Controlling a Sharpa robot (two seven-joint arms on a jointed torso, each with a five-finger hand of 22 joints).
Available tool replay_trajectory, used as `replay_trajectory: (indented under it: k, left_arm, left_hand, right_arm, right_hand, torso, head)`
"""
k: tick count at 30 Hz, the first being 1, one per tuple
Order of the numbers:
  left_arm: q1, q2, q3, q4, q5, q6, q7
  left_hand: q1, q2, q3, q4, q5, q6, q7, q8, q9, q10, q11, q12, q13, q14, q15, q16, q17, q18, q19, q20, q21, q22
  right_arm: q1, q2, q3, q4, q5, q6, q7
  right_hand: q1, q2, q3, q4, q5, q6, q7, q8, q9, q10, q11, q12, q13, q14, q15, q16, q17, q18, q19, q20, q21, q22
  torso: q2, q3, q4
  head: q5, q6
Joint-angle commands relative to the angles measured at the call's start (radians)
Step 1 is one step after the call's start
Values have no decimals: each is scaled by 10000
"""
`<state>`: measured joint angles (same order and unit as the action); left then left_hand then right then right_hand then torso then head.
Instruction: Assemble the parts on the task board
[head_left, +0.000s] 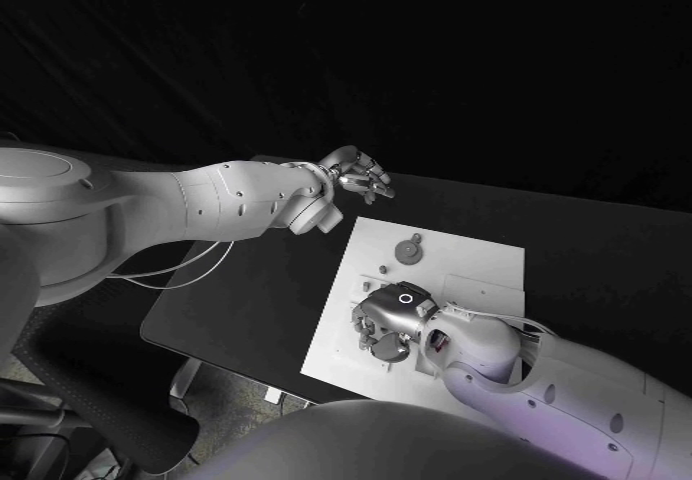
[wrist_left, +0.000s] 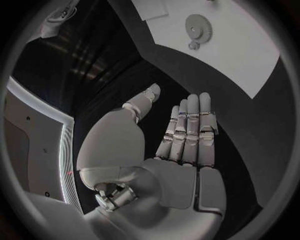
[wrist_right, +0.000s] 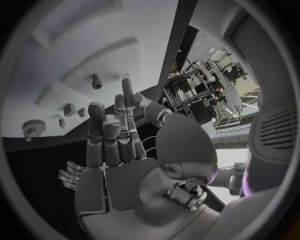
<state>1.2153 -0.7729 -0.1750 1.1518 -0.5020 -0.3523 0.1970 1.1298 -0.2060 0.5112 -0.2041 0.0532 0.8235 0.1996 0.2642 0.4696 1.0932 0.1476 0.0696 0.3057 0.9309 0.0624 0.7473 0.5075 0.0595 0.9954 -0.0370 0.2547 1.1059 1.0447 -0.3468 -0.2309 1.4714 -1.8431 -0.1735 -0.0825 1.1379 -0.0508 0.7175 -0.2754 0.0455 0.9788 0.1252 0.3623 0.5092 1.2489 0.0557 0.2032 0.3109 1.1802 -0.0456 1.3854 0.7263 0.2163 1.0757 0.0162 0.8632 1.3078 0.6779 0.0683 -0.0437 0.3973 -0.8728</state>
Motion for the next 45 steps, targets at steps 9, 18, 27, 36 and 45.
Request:
replay_trajectory:
  k: [9,18,27,36,45]
  left_arm:
    - [16,58,12,89,73,102,83]
    - [17,81,12,110,75,125,69]
    - [47,114,14,108,84,137,62]
    - [56,119,14,110,84,148,58]
    - [69,119,14,109,84,152,54]
  left_hand:
    - [43,48,-14,63,12,-73,-20,48,-9,-75,22,17,-12,71,-9,-45,17,120,47,-3,-41,19]
    - [38,51,-18,68,11,-75,-20,50,-10,-76,23,17,-12,70,-7,-50,22,119,46,-2,-45,21]
    - [30,53,-23,74,12,-80,-18,51,-11,-79,24,16,-13,69,-6,-56,28,118,45,-1,-50,22]
    - [28,54,-26,76,12,-83,-17,52,-12,-82,25,14,-13,68,-6,-61,34,118,45,-2,-54,24]
    - [27,53,-29,78,12,-86,-17,53,-13,-84,25,14,-13,67,-5,-66,39,118,44,-1,-58,26]
  right_arm:
    - [-90,171,-45,-237,-321,86,149]
    - [-110,259,-75,-421,-351,232,121]
    - [-126,334,-120,-623,-386,267,102]
    - [-140,432,-140,-743,-405,323,127]
    - [-141,395,-144,-758,-39,398,371]
  right_hand:
    - [12,129,37,-29,32,52,-3,16,112,36,14,46,12,-3,-62,-18,-19,455,-3,-36,54,117]
    - [2,136,38,-37,32,49,0,11,113,35,15,41,15,-2,-61,-22,-20,455,-3,-36,52,116]
    - [-17,152,41,-50,32,36,5,0,113,20,20,28,17,-9,-57,-31,-23,455,-9,-35,46,114]
    - [-31,155,43,-64,32,23,10,-12,112,7,25,16,19,-17,-52,-39,-26,455,-16,-33,40,112]
    - [-341,-585,-425,-152,31,-280,124,-201,57,-138,96,-80,27,-98,19,-60,-17,455,-88,-7,46,144]
  torso:
    - [0,2,-4]
    - [-2,-5,2]
    - [1,-14,-5]
    - [-2,-9,2]
    - [-6,-2,-14]
  head:
    - [129,2]
    - [220,2]
    - [247,2]
    - [287,2]
    - [304,2]
